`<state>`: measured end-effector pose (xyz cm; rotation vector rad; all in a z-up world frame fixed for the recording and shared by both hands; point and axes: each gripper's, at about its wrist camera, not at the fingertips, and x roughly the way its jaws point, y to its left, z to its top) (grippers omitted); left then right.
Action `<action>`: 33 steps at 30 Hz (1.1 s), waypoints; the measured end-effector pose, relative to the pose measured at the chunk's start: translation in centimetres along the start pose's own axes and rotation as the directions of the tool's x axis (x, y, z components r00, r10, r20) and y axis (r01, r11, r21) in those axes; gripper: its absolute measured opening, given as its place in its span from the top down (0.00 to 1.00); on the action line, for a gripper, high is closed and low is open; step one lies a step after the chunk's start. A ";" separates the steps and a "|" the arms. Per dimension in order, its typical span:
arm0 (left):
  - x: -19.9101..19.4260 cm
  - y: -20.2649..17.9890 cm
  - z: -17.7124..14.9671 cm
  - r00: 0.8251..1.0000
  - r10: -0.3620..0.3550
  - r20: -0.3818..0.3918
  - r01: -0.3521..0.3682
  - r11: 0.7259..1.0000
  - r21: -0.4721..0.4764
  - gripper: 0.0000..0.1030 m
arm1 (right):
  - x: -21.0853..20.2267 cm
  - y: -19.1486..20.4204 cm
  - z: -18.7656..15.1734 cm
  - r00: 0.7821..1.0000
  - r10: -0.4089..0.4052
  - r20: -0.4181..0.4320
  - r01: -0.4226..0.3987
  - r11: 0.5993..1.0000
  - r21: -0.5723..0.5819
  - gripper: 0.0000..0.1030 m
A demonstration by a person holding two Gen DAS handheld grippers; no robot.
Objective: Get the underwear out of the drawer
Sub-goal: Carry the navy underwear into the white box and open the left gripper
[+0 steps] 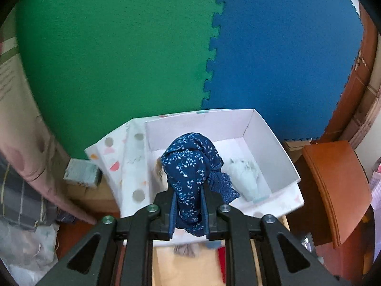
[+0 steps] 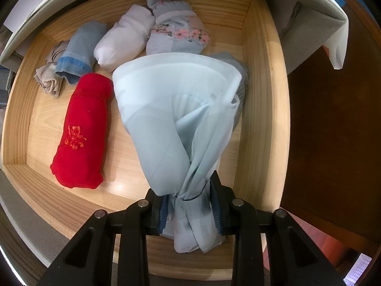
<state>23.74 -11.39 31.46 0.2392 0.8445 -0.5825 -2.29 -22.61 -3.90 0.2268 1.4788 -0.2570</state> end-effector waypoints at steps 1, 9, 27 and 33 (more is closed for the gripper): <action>1.2 -0.1 0.3 1.000 0.005 -0.010 -0.005 1.000 0.007 0.84 | 0.0 0.0 -0.1 1.000 0.000 0.000 0.000 1.000 -0.001 0.72; 10.2 -0.5 -0.7 0.983 0.092 -0.158 -0.086 0.995 0.048 0.84 | -0.1 0.2 -0.5 1.000 -0.005 0.007 0.005 1.000 -0.012 0.72; 13.1 1.6 -3.2 0.959 0.190 -0.211 -0.174 0.981 0.088 0.76 | 0.0 0.1 0.0 1.000 -0.011 -0.011 0.011 1.000 -0.017 0.70; 11.5 1.0 -2.5 0.971 0.163 -0.177 -0.154 0.986 0.065 0.56 | -0.2 0.1 0.0 1.000 -0.007 -0.005 0.007 1.000 -0.009 0.71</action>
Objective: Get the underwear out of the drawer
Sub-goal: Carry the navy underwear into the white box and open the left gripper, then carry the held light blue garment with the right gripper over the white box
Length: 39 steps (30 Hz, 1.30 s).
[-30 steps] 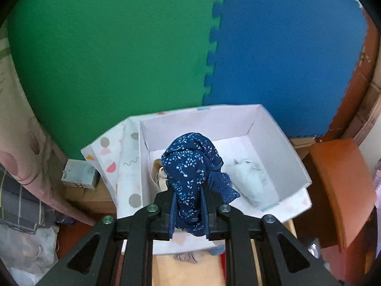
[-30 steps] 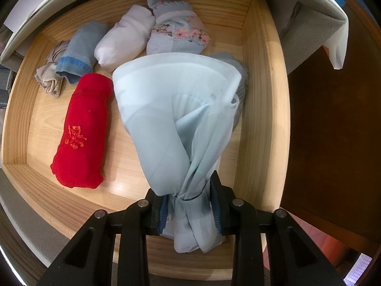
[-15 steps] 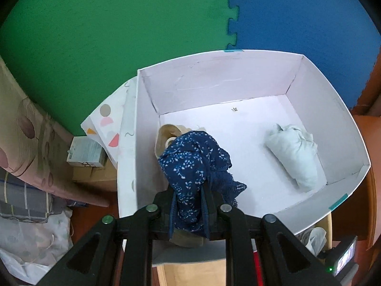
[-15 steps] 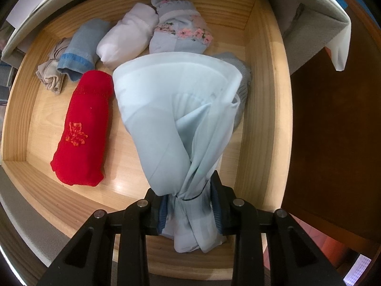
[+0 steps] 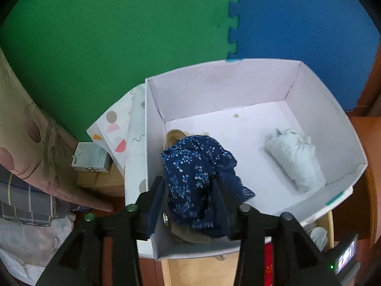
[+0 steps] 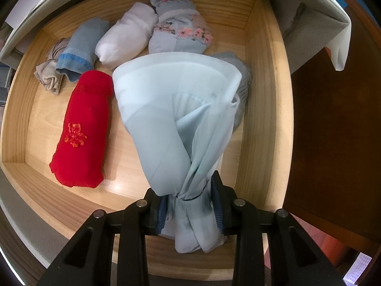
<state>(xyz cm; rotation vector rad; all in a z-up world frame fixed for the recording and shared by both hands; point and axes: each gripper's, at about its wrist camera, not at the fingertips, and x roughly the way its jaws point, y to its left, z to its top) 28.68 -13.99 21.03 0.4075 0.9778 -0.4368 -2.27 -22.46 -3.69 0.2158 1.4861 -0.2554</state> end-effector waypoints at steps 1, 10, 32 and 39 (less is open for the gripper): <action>-0.7 -0.1 0.0 1.000 0.004 0.009 -0.004 1.000 0.009 0.54 | 0.0 0.0 0.0 1.000 0.002 0.001 -0.002 1.000 0.002 0.71; -7.7 0.3 -3.8 0.994 0.033 0.106 -0.038 0.999 0.039 0.49 | -0.3 -1.6 0.7 0.999 0.046 -0.004 -0.046 0.998 0.042 0.74; 1.7 -0.9 -23.4 0.985 0.157 -0.068 -0.159 0.987 -0.020 0.42 | -12.4 -1.7 2.2 0.987 0.060 0.150 -0.060 0.998 -0.008 0.75; 3.9 0.0 -24.7 0.981 0.171 -0.088 -0.174 0.984 -0.028 0.42 | -21.5 -1.5 5.3 0.957 0.049 0.284 -0.038 0.998 -0.044 0.75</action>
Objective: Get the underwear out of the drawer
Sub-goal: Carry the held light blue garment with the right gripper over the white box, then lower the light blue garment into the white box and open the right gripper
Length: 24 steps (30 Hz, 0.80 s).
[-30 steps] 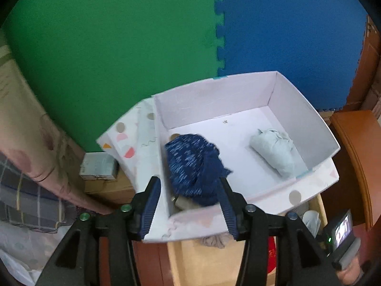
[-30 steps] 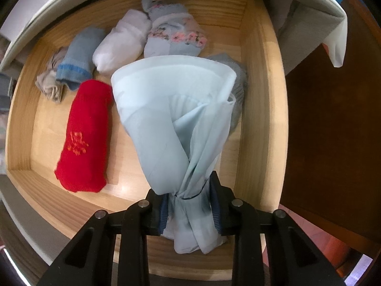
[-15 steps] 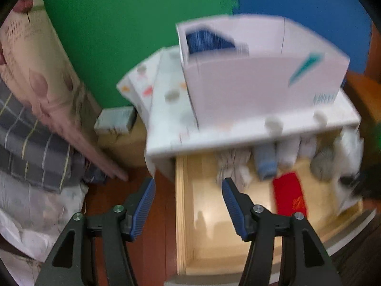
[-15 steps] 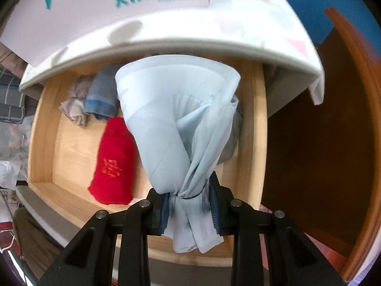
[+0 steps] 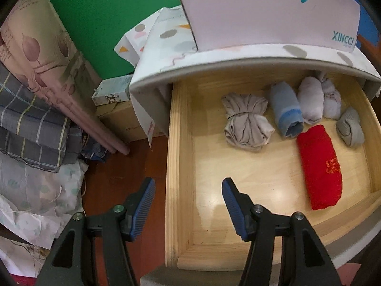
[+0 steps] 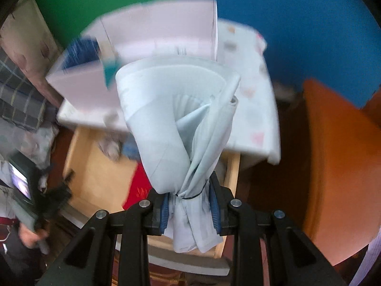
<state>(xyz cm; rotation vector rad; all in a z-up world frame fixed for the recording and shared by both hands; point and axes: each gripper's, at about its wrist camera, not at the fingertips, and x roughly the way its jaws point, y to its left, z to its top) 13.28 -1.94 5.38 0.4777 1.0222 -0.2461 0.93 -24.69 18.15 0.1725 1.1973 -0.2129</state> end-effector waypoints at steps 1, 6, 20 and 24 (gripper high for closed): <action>0.2 0.1 -0.1 1.000 -0.008 -0.008 0.007 1.000 -0.004 0.42 | -0.8 0.3 1.0 1.000 -0.004 0.022 0.004 1.000 -0.002 0.75; 0.8 0.3 -0.5 1.000 -0.024 -0.020 0.024 1.000 -0.009 0.42 | -4.4 1.2 6.1 0.994 -0.002 0.106 0.003 1.000 -0.008 0.75; 0.8 2.0 -0.5 1.000 -0.028 -0.012 0.028 0.999 -0.043 0.42 | -1.4 4.8 16.2 0.986 -0.084 0.142 0.089 0.996 -0.027 0.74; 0.2 2.8 -0.2 1.000 -0.027 -0.002 0.027 0.998 -0.054 0.42 | 1.7 5.3 17.7 0.990 -0.087 0.109 0.088 0.996 -0.004 0.74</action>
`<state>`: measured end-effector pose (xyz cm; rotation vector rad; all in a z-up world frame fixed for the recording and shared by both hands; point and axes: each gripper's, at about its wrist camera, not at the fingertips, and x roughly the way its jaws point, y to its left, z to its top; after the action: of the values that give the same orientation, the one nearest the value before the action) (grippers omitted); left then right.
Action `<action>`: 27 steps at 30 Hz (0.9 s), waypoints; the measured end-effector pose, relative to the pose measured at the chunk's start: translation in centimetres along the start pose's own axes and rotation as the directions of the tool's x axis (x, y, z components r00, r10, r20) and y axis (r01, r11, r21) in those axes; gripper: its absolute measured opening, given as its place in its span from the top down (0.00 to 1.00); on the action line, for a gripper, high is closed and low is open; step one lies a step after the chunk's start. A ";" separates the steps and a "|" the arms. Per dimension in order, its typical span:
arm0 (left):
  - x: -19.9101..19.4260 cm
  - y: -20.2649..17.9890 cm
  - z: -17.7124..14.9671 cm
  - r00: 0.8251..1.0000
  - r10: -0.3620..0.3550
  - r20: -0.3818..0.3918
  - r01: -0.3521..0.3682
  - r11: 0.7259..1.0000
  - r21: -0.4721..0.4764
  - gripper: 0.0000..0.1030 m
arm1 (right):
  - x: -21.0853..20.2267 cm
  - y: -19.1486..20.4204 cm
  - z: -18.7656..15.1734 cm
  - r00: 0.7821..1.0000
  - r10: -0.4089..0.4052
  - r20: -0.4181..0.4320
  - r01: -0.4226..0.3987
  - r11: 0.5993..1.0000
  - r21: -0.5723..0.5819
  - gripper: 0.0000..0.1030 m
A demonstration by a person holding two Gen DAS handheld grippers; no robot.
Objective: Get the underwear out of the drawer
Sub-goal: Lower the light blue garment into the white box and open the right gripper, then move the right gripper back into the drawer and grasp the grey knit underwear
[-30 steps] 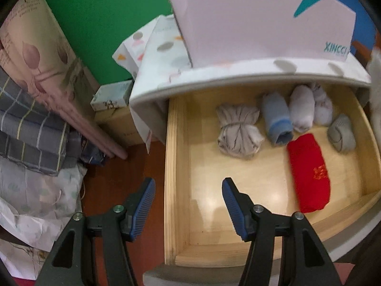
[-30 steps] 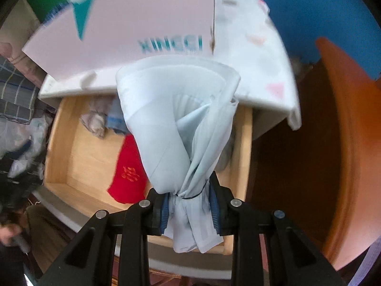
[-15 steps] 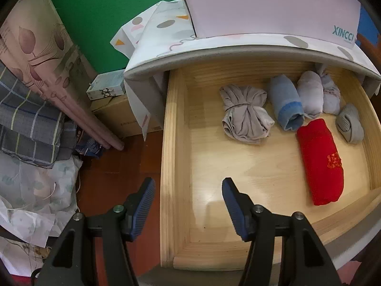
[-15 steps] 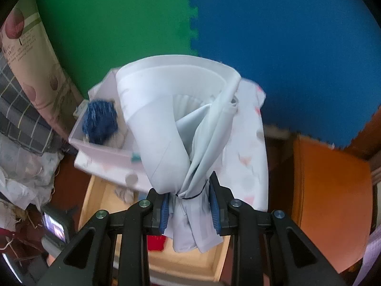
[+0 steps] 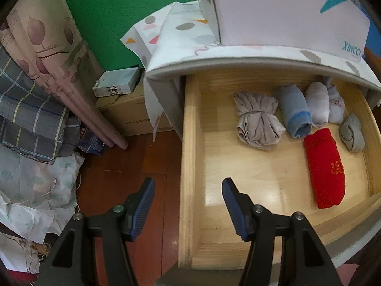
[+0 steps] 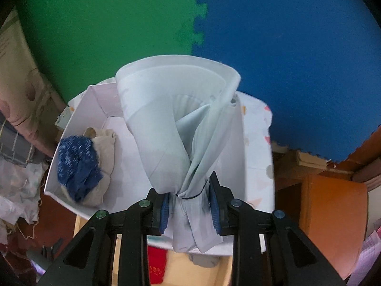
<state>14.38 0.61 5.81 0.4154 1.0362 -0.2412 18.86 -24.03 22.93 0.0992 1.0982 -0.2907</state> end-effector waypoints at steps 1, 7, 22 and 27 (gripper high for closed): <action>-0.1 0.2 0.1 1.000 0.006 0.004 -0.006 1.000 -0.003 0.42 | 0.6 0.1 0.2 1.000 0.003 -0.007 -0.003 1.000 0.006 0.74; -0.2 0.8 0.1 1.000 0.014 0.000 -0.014 1.000 -0.003 0.42 | 4.3 0.6 0.6 0.997 0.016 -0.077 -0.015 1.000 0.013 0.74; 0.4 0.0 -0.3 0.999 -0.010 -0.040 0.010 1.000 -0.004 0.42 | 4.6 -0.4 0.2 0.998 0.037 -0.049 -0.036 0.999 0.027 0.43; 0.5 -1.1 -0.4 0.998 0.000 -0.057 0.001 1.000 0.027 0.42 | 0.7 -1.3 -1.4 0.997 0.073 -0.019 -0.073 0.997 -0.006 0.43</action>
<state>13.86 -0.18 4.94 0.4488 1.0902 -0.2455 17.57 -25.04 21.76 0.1361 1.1116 -0.2212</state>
